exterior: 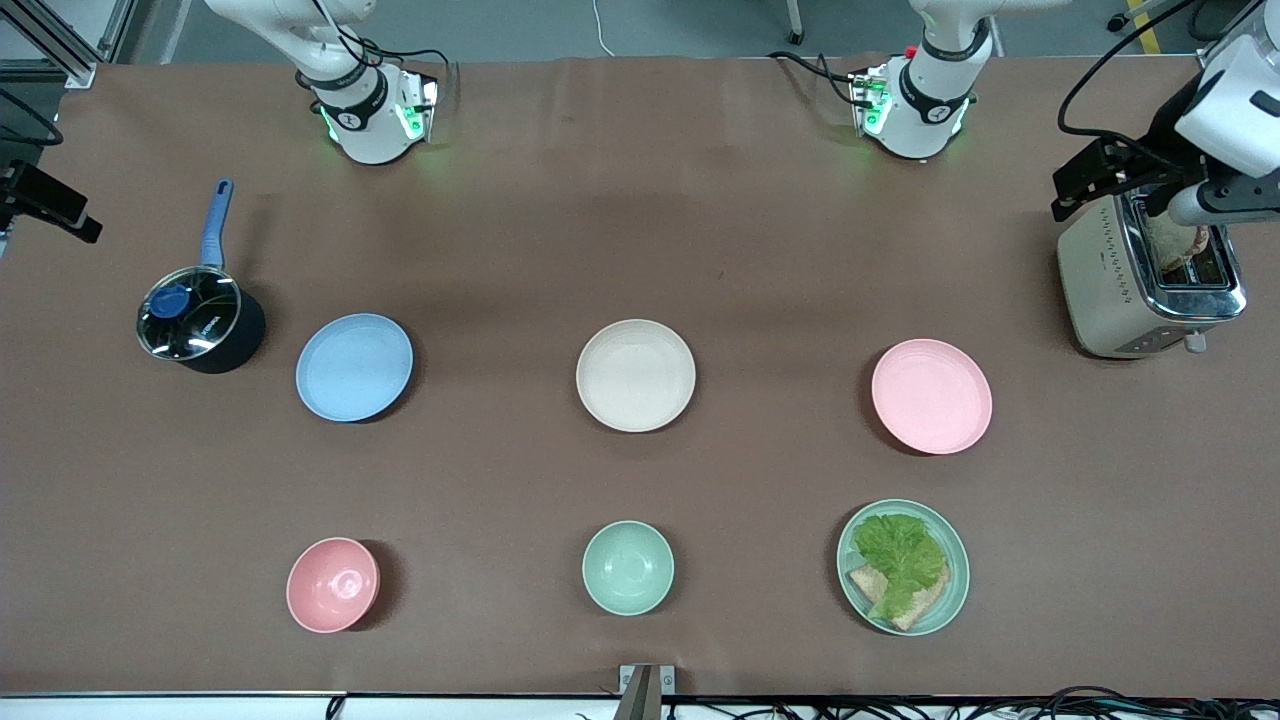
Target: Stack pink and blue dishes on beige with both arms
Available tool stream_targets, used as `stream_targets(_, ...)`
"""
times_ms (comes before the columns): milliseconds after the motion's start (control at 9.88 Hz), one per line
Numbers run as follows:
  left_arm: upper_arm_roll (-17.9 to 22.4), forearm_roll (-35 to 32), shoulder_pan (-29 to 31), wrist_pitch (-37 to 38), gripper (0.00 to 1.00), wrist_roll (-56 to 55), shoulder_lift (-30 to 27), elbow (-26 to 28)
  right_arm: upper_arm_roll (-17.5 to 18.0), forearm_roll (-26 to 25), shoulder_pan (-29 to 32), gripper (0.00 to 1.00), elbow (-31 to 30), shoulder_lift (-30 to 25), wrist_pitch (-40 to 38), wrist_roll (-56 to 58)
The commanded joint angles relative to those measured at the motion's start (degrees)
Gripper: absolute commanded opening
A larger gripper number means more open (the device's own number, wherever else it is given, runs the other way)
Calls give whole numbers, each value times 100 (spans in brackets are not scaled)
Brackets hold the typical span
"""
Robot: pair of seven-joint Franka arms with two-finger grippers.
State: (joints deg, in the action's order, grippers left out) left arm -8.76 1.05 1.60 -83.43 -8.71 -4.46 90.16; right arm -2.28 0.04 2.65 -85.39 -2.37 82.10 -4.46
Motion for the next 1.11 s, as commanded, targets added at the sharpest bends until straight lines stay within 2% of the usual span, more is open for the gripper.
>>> stream_targets(0,-38,-61,16,151,100,20,111,28,-9,-83,-19,100,-65,-62,-19,-64)
stream_targets(101,-38,-61,34,143,100,62,120,-33,-9,-83,-19,100,-65,-62,-19,-64)
stream_targets(304,49,0,190,143,100,272,566,-287,0,-83,-19,100,-65,-62,-19,-64)
stream_targets(506,76,254,699,-267,100,1043,997,-228,-9,-22,-11,100,-74,52,51,-3)
stream_targets(608,67,282,876,-453,100,1535,1217,-175,-9,91,24,100,-170,305,121,154)
stream_targets(709,67,473,1147,-768,100,2175,1454,-53,-44,397,94,100,-449,516,496,556)
stream_targets(1013,67,949,1615,-1857,100,3714,2341,378,-53,479,279,100,-1434,1192,1911,1795)
